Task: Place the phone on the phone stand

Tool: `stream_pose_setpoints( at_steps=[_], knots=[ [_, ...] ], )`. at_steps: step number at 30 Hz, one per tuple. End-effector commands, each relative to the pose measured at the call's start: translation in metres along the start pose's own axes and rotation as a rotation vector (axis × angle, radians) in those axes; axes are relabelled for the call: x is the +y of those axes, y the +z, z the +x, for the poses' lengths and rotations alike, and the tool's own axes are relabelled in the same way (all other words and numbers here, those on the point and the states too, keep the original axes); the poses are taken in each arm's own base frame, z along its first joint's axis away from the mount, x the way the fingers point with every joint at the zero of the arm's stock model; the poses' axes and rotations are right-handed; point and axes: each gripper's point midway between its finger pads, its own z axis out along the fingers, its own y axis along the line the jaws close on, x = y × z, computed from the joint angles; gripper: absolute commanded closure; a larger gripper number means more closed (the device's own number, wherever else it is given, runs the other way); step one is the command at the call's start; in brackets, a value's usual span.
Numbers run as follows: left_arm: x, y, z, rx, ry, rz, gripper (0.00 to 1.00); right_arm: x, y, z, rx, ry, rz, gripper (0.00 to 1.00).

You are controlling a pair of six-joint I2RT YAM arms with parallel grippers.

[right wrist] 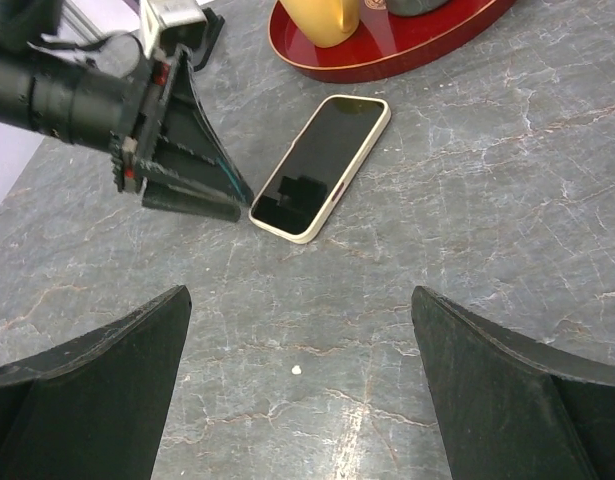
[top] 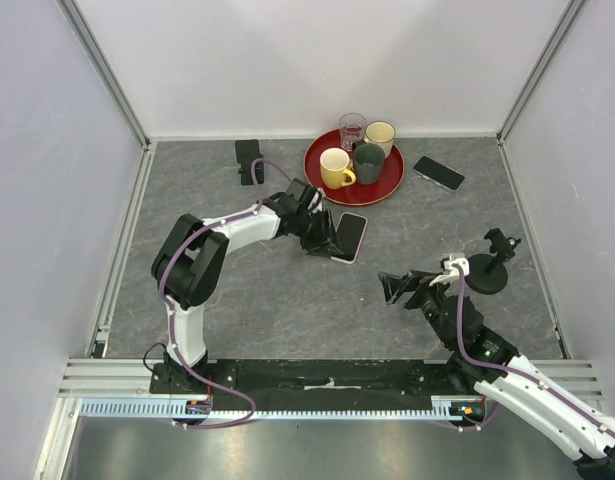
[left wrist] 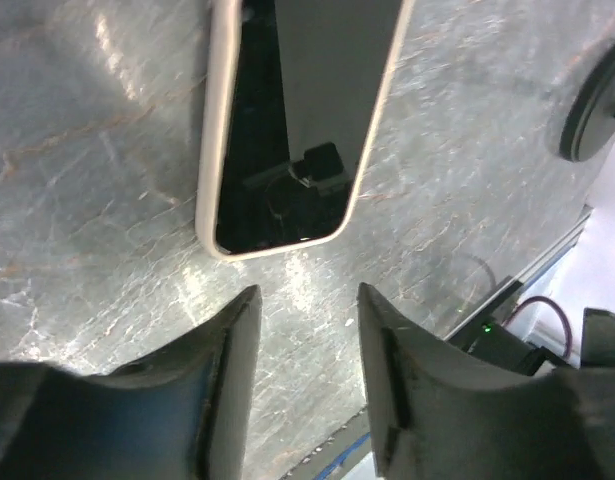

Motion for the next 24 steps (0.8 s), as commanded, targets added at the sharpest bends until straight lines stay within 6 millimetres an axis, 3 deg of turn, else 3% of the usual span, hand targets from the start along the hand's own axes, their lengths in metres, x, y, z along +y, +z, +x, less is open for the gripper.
stream_pose_setpoints(
  at_steps=[1,3,4,5,6,11,15,24],
  knots=[
    [-0.020,-0.029,-0.044,-0.149,0.182,-0.007,0.42,-0.001,0.002,0.000,-0.008,0.006,0.009,0.02],
    [-0.024,-0.036,-0.050,-0.167,0.222,-0.083,0.37,-0.002,0.002,0.000,-0.009,0.004,0.014,0.02],
    [-0.020,-0.037,-0.057,-0.204,0.272,-0.147,0.23,-0.002,0.002,0.000,-0.008,0.003,0.014,0.02],
    [-0.033,-0.036,-0.057,-0.218,0.329,-0.156,0.11,-0.002,0.002,0.000,-0.009,0.004,0.012,0.02],
    [-0.031,-0.033,-0.054,-0.204,0.365,-0.191,0.06,-0.001,0.002,0.000,-0.008,0.005,0.011,0.02],
    [-0.040,-0.012,-0.050,-0.117,0.554,-0.236,0.04,-0.003,0.002,-0.001,-0.015,0.006,0.017,0.02],
    [-0.026,0.013,-0.051,-0.056,0.602,-0.285,0.03,-0.004,-0.002,-0.005,-0.034,0.022,0.017,0.02],
    [-0.007,0.032,-0.046,-0.022,0.665,-0.422,0.02,-0.004,-0.004,-0.007,-0.050,0.036,0.004,0.02]
  ],
)
